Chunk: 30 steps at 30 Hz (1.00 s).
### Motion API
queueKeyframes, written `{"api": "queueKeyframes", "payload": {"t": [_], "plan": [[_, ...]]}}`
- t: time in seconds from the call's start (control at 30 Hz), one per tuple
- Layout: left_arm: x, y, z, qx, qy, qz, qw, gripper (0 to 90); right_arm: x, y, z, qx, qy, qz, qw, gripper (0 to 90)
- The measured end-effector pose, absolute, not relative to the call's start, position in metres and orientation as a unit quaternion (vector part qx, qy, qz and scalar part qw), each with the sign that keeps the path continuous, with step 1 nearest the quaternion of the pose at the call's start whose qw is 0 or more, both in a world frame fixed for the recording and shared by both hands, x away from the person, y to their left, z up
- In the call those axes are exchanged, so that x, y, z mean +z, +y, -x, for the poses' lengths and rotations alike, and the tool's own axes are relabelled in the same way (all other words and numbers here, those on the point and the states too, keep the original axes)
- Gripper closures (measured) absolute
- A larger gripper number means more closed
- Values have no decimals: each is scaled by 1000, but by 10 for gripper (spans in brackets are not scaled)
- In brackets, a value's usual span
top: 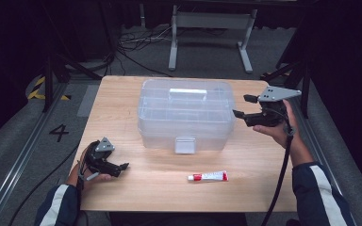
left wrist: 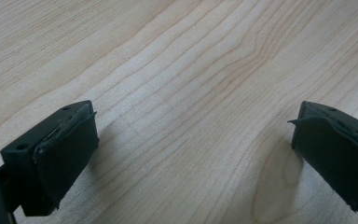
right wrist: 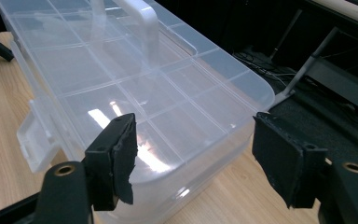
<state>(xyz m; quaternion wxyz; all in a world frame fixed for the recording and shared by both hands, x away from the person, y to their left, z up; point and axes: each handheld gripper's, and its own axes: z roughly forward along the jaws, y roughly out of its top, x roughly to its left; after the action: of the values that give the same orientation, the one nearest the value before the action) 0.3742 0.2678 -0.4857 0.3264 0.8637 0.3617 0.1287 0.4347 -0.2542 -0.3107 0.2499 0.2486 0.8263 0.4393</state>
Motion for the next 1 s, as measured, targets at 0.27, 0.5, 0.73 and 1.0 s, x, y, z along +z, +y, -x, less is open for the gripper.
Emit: {"api": "queueKeyframes", "payload": {"t": [0.27,0.5,0.73,1.0], "plan": [[-486,268,-374,129,362,-864,326,7,-303,-228,-446,437,836,-229,238,351],[-486,268,-374,127,363,-863,326,6,-303,-210,-455,426,848,-215,229,392],[-486,268,-374,127,363,-863,326,7,-301,-190,-465,412,864,-198,212,472],[-485,267,-375,128,360,-865,325,6,-297,-166,-474,380,879,-201,205,485]]}}
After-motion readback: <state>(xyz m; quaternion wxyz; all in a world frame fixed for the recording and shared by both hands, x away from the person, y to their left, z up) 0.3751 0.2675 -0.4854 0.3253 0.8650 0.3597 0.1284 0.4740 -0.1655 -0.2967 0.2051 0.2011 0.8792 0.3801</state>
